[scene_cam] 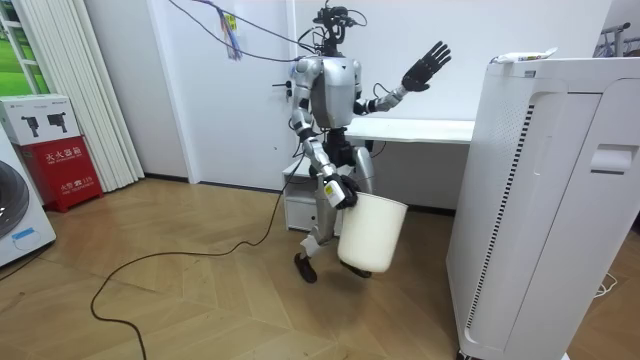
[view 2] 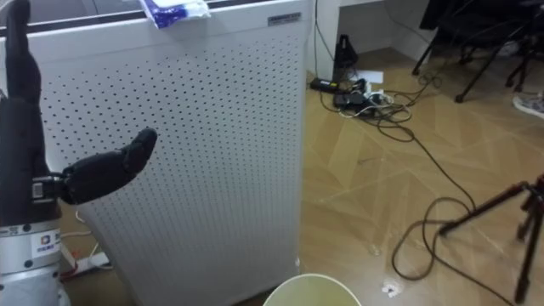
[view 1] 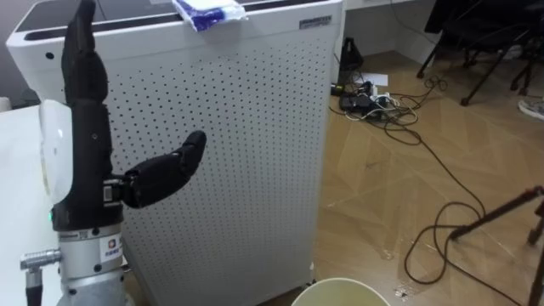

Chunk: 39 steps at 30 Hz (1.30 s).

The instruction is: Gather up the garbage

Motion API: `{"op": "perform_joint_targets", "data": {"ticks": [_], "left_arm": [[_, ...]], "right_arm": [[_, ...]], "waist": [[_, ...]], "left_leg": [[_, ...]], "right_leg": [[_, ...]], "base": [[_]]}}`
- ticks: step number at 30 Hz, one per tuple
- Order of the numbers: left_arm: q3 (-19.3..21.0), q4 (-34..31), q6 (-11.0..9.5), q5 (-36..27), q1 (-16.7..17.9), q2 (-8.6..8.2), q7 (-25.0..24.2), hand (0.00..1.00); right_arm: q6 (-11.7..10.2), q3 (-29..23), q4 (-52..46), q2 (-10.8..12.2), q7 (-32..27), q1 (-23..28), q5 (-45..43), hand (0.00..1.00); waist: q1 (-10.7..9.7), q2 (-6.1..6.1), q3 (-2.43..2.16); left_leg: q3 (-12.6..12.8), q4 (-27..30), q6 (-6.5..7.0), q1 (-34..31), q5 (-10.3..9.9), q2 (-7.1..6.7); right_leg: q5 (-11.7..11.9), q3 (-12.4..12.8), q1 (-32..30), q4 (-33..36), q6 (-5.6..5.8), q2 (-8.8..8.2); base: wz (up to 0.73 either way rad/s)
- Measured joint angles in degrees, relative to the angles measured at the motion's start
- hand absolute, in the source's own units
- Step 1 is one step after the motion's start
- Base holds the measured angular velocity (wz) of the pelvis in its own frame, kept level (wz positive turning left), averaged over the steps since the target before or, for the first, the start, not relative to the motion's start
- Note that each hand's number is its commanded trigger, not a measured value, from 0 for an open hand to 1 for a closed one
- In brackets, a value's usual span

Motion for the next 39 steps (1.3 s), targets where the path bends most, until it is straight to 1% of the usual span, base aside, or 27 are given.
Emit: {"op": "perform_joint_targets", "data": {"ticks": [1, 2, 3, 4, 5, 6, 7, 8, 9, 11, 13, 15, 17, 21, 23, 26, 29, 31, 32, 35, 38, 39], "left_arm": [[0.07, 0.0, -0.02, 0.62, -0.73, 0.3, 0.62, 0.0], [0.08, -0.02, -0.03, 1.16, -0.89, 0.46, 1.17, 0.0], [0.09, -0.1, -0.05, 2.25, -1.01, 0.92, 2.1, 0.0], [0.07, -0.1, -0.05, 2.9, -0.98, 1.15, 2.72, 0.0], [-0.01, -0.12, -0.02, 3.74, -1.01, 1.2, 2.93, 0.0], [-0.21, -0.11, -0.03, 3.93, -0.93, 1.09, 3.25, 0.0], [-0.46, -0.16, -0.03, 4.91, -0.94, 1.13, 3.57, 0.0], [-0.31, -0.2, -0.02, 5.94, -0.98, 1.38, 3.8, 0.0], [-0.16, -0.25, -0.02, 6.59, -0.98, 1.45, 3.91, 0.0], [0.12, -0.34, 0.22, 9.27, -0.91, 1.5, 5.01, 0.0], [0.16, -0.76, 0.98, 11.67, -0.92, 1.54, 5.13, 0.0], [0.16, -0.83, 1.19, 14.47, -0.92, 1.63, 5.1, 0.0], [0.13, -0.84, 2.08, 17.02, -0.92, 1.78, 4.8, 0.0], [0.14, -0.88, 3.43, 18.4, -0.92, 2.01, 4.48, 0.0], [0.13, -0.88, 3.56, 18.4, -0.92, 3.22, 4.08, 0.0], [0.11, -0.98, 4.0, 18.47, -0.96, 3.58, 3.51, 0.0], [0.0, -1.01, 5.28, 18.81, -1.05, 3.59, 3.21, 0.0], [-0.03, -1.0, 6.11, 19.13, -1.15, 3.95, 3.01, 0.0], [-0.06, -1.0, 6.36, 19.13, -1.23, 4.17, 2.79, 0.0], [-0.64, -1.0, 7.82, 19.08, -1.77, 6.05, 1.78, 0.0], [-1.77, -1.0, 8.52, 19.31, -1.78, 6.99, 0.92, 0.0], [-2.38, -1.0, 8.77, 19.99, -1.78, 7.47, 0.74, 0.0]], "right_arm": [[0.0, 0.0, -0.43, 0.0, 0.56, 0.01, -0.68, 1.0], [-0.01, 0.0, -0.57, 0.0, 0.83, 0.01, -1.08, 1.0], [-0.01, -0.01, -0.73, 0.0, 1.02, 0.04, -1.76, 1.0], [-0.01, 0.0, -0.85, -0.01, 0.96, 0.03, -2.34, 1.0], [-0.01, 0.14, -0.85, 0.01, 0.89, 0.31, -2.35, 1.0], [0.01, 0.13, -0.81, -0.14, 0.79, 0.47, -2.37, 1.0], [0.01, 0.15, -0.83, -0.5, 0.68, 0.65, -2.36, 1.0], [0.01, 0.15, -0.83, -0.5, 0.76, 0.64, -2.36, 1.0], [0.01, 0.15, -0.84, -0.48, 0.95, 0.66, -2.36, 1.0], [0.01, 0.05, -1.12, -0.49, 1.8, 0.75, -2.64, 1.0], [0.01, -0.12, -1.43, -0.5, 2.21, 0.74, -2.73, 1.0], [0.01, -0.19, -1.59, -0.49, 2.32, 0.8, -3.1, 1.0], [0.01, -0.76, -1.96, -0.5, 2.92, 0.82, -3.45, 1.0], [0.01, -1.6, -2.07, -0.49, 4.2, 0.84, -3.64, 1.0], [0.01, -1.99, -2.07, -0.49, 4.81, 0.92, -5.32, 1.0], [0.01, -2.24, -2.06, -0.6, 5.23, 0.98, -6.14, 1.0], [0.01, -2.22, -2.06, -0.62, 5.66, 1.07, -6.83, 1.0], [0.01, -2.19, -2.4, -0.72, 6.07, 1.08, -7.46, 1.0], [0.01, -2.19, -2.67, -0.73, 6.15, 1.14, -7.64, 1.0], [0.02, -2.16, -4.45, -0.9, 6.69, 1.56, -8.05, 1.0], [0.03, -2.06, -5.27, -0.9, 7.12, 1.59, -8.84, 1.0], [0.03, -2.06, -5.59, -0.9, 7.17, 1.59, -8.85, 1.0]], "waist": [[-0.09, 0.86, 0.15], [-0.23, 1.04, 0.13], [-0.75, 1.08, 0.02], [-1.34, 1.01, 0.01], [-1.51, 0.88, -0.07], [-1.67, 1.12, -0.16], [-1.27, 1.53, -0.33], [-1.33, 1.72, -0.42], [-1.37, 1.7, -0.42], [-1.47, 1.42, -0.38], [-1.6, 1.36, -0.38], [-1.86, 1.35, -0.39], [-2.31, 1.28, -0.44], [-2.9, 0.96, -0.63], [-3.14, 0.83, -0.88], [-3.18, 0.91, -0.97], [-3.31, 1.13, -1.01], [-3.32, 1.63, -1.0], [-3.37, 1.82, -0.97], [-4.51, 2.89, -0.9], [-4.7, 3.29, -0.85], [-4.71, 3.43, -0.77]], "left_leg": [[-1.76, -0.66, -0.08, 0.75, -0.08, 0.26], [-2.37, -1.13, -0.11, 1.01, -0.06, 0.26], [-2.85, -1.88, -0.14, 1.34, -0.04, 0.12], [-3.17, -2.25, -0.06, 1.75, -0.11, -0.26], [-4.07, -3.2, -0.12, 2.61, -0.16, -0.96], [-4.52, -3.77, -0.17, 3.13, -0.18, -0.99], [-4.69, -5.19, -0.36, 4.2, -0.15, -0.6], [-5.18, -6.38, -0.62, 5.1, -0.15, -0.27], [-5.31, -6.91, -0.72, 5.55, -0.2, -0.1], [-5.42, -8.83, -1.12, 7.5, -0.41, 0.57], [-5.38, -9.99, -1.23, 8.44, -0.48, 0.87], [-5.44, -10.73, -1.27, 9.49, -0.46, 1.04], [-5.44, -11.78, -1.28, 10.53, -0.45, 1.18], [-5.44, -12.41, -1.3, 11.46, -0.44, 1.23], [-5.42, -13.23, -1.31, 12.36, -0.44, 1.35], [-5.4, -13.64, -1.31, 13.33, -0.44, 1.37], [-5.16, -14.28, -1.31, 14.41, -0.44, 1.37], [-4.55, -14.94, -1.3, 14.96, -0.44, 1.42], [-4.54, -15.15, -1.3, 15.08, -0.44, 1.44], [-4.0, -16.14, -1.31, 15.49, -0.43, 1.54], [-3.98, -16.19, -1.31, 15.57, -0.43, 1.59], [-4.01, -16.26, -1.31, 15.55, -0.43, 1.6]], "right_leg": [[-0.72, -0.14, -1.49, -3.7, -0.04, 1.5], [-0.66, -0.26, -2.07, -6.02, -0.09, 1.93], [-0.18, -0.26, -2.82, -12.65, -0.07, 2.48], [2.29, -0.19, -3.29, -18.56, -0.36, 2.69], [7.63, -0.08, -3.42, -20.69, -0.57, 3.01], [7.94, -0.29, -2.84, -21.11, -0.67, 3.21], [8.23, -0.55, -1.47, -22.66, -0.84, 3.73], [8.4, -1.01, -0.02, -24.37, -0.99, 4.25], [8.43, -1.02, 0.72, -25.12, -1.01, 4.54], [8.51, -0.83, 2.86, -27.34, -1.15, 5.41], [8.54, -0.75, 3.77, -28.62, -1.19, 5.78], [8.62, -0.78, 4.97, -30.3, -1.33, 6.07], [8.63, -0.7, 6.02, -31.61, -1.34, 6.3], [8.66, -0.57, 7.43, -33.48, -1.36, 6.5], [9.06, -0.5, 8.67, -35.08, -1.42, 6.72], [9.46, -0.33, 10.06, -36.58, -1.36, 6.87], [9.6, 0.59, 11.12, -37.51, -1.28, 7.01], [9.72, 2.95, 11.37, -38.19, -1.18, 7.28], [9.72, 3.06, 11.36, -38.18, -1.18, 7.3], [9.72, 3.0, 11.33, -38.19, -1.17, 7.36], [9.72, 3.03, 11.33, -38.18, -1.17, 7.39], [9.72, 3.1, 11.3, -38.17, -1.17, 7.4]], "base": [[0.08], [0.22], [0.29], [0.43], [0.39], [0.25], [0.14], [0.06], [0.09], [0.0], [-0.05], [-0.02], [0.0], [0.01], [0.0], [0.0], [-0.03], [-0.12], [-0.11], [-0.01], [-0.03], [0.0]]}}
